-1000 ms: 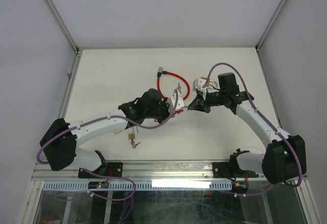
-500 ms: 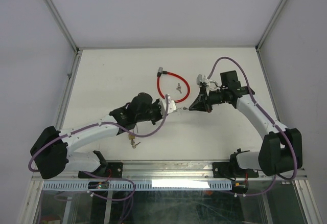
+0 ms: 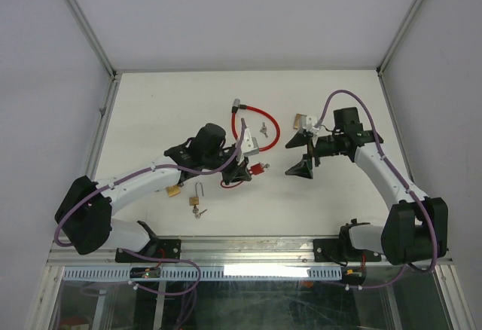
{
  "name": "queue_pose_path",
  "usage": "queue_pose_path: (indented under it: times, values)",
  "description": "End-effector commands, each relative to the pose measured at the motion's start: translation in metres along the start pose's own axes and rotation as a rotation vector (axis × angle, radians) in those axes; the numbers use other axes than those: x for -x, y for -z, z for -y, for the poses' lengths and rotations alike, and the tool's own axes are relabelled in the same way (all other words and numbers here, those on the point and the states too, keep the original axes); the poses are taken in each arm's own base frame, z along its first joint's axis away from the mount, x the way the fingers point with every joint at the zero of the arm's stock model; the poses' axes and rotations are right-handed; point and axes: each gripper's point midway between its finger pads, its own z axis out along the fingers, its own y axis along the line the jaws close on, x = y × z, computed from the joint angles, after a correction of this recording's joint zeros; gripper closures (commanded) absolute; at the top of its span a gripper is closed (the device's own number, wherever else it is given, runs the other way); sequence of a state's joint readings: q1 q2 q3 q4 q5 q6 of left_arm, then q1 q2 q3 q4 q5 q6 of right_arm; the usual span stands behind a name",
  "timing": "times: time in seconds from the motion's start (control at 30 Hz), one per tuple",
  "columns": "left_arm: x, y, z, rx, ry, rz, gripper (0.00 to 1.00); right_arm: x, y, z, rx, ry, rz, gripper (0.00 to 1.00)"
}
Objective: Lock with the key
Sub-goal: Lock the lock.
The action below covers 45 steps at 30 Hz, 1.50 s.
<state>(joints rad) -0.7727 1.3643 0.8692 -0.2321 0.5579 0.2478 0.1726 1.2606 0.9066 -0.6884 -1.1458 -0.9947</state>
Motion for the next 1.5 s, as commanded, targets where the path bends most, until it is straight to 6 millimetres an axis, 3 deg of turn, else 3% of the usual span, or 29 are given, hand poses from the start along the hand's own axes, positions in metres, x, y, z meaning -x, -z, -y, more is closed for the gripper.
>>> queue_pose_path:
  times: [0.0, 0.2, 0.33, 0.43, 0.57, 0.6, 0.77, 0.9, 1.1, 1.23, 1.47]
  values:
    - [0.037, 0.003, 0.012, -0.037, -0.088, 0.075, 1.0, 0.026, -0.004, -0.008, 0.056, 0.088, 0.122, 0.0]
    - [0.039, -0.005, 0.01, -0.029, -0.094, 0.042, 1.0, 0.039, -0.024, -0.021, 0.169, 0.056, 0.128, 0.0]
    - [0.04, -0.008, 0.009, -0.024, -0.094, 0.025, 1.0, 0.033, -0.038, -0.02, 0.167, 0.043, 0.072, 0.12]
    - [0.039, -0.008, 0.008, -0.021, -0.098, 0.021, 1.0, 0.033, -0.039, -0.023, 0.179, 0.023, 0.065, 0.29]
    - [0.038, -0.009, 0.007, -0.017, -0.1, 0.012, 1.0, 0.034, -0.039, -0.026, 0.208, -0.017, 0.061, 0.63]
    - [0.038, -0.009, 0.007, -0.016, -0.1, 0.012, 1.0, 0.034, -0.039, -0.026, 0.213, -0.02, 0.059, 0.67]
    - [0.038, -0.009, 0.007, -0.021, -0.097, 0.007, 1.0, 0.035, -0.042, -0.029, 0.232, -0.028, 0.063, 0.7]
    - [0.039, -0.009, 0.007, -0.019, -0.099, 0.01, 1.0, 0.033, -0.043, -0.032, 0.242, -0.031, 0.058, 0.79]
    - [0.04, -0.007, 0.008, -0.02, -0.103, 0.015, 1.0, 0.03, -0.045, -0.038, 0.275, -0.041, 0.042, 0.75]
    - [0.041, -0.006, 0.008, -0.018, -0.105, 0.015, 1.0, 0.03, -0.046, -0.039, 0.282, -0.032, 0.033, 1.0]
    - [0.034, -0.002, 0.004, 0.013, -0.102, -0.008, 1.0, 0.031, -0.041, -0.034, 0.241, 0.021, 0.019, 1.0]
